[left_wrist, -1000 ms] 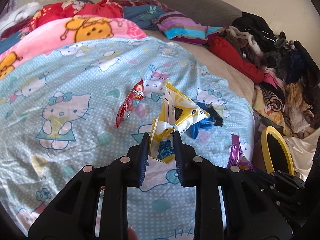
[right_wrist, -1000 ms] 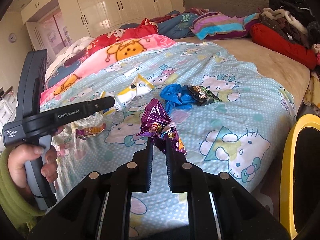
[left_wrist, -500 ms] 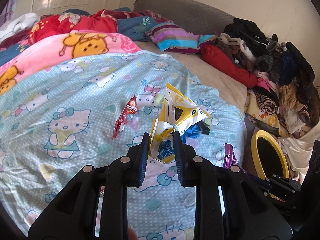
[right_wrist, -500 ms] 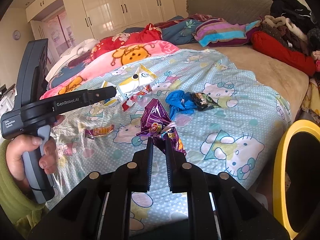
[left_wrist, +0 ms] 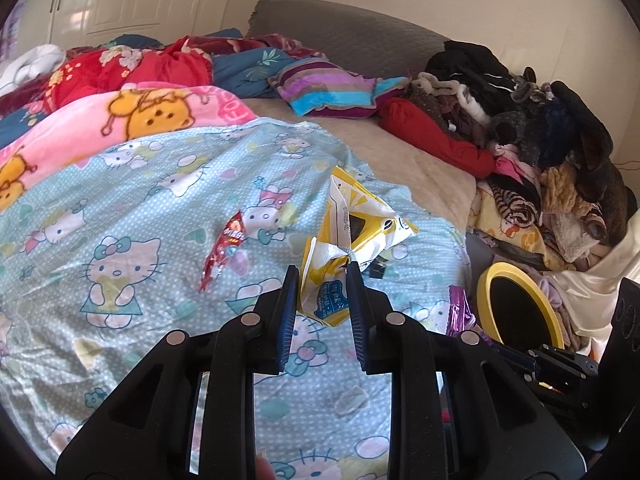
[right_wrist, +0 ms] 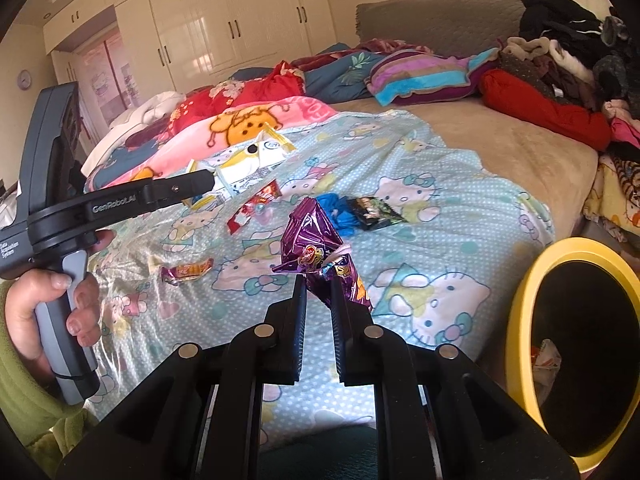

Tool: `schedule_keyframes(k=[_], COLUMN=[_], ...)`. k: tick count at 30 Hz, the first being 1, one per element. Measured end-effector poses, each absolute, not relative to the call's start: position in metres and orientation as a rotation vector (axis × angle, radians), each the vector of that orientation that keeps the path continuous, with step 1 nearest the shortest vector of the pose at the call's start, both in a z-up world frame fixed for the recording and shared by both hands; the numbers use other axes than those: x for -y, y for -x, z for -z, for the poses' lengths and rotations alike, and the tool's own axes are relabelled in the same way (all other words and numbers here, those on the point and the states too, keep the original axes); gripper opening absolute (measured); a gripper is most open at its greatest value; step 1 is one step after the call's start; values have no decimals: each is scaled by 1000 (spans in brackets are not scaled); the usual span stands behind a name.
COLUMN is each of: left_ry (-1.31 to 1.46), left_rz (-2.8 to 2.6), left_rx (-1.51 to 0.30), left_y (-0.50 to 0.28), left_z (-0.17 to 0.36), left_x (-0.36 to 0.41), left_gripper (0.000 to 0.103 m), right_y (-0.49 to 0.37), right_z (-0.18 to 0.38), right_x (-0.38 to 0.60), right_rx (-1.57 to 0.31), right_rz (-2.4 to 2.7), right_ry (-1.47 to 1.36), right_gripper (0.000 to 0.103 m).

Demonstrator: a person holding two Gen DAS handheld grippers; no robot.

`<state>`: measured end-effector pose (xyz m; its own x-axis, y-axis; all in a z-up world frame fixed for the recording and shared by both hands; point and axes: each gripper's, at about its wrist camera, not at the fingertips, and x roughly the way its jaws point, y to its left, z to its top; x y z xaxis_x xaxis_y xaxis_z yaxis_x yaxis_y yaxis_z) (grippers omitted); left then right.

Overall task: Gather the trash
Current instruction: 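Carry the snack bag and purple wrapper over the yellow bin with both tools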

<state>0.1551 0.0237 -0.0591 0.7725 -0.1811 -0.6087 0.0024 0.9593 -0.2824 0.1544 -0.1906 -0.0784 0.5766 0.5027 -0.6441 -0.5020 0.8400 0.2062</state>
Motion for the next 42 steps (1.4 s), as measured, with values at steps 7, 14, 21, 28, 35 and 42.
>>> schedule_keyframes(k=[7, 14, 21, 28, 35, 42], left_ry=[263, 245, 231, 211, 190, 167], left_rz=[123, 150, 179, 215, 254, 293], left_rx=[-672, -662, -661, -664, -669, -672], left_y=[-153, -150, -150, -150, -150, -149], left_z=[54, 48, 46, 45, 45, 46], left_x=[-11, 3, 19, 39, 62, 84], left_gripper=[18, 18, 18, 18, 18, 18], right_y=[-154, -154, -157, -160, -159, -158], right_z=[72, 67, 65, 66, 67, 68], right_x=[209, 229, 257, 286, 313, 340], right_rx=[-736, -723, -713, -706, -698, -692], right_rz=[-549, -510, -454, -396, -345, -288], right_ry=[-27, -54, -93, -134, -167, -196], right_gripper=[12, 12, 12, 12, 12, 12])
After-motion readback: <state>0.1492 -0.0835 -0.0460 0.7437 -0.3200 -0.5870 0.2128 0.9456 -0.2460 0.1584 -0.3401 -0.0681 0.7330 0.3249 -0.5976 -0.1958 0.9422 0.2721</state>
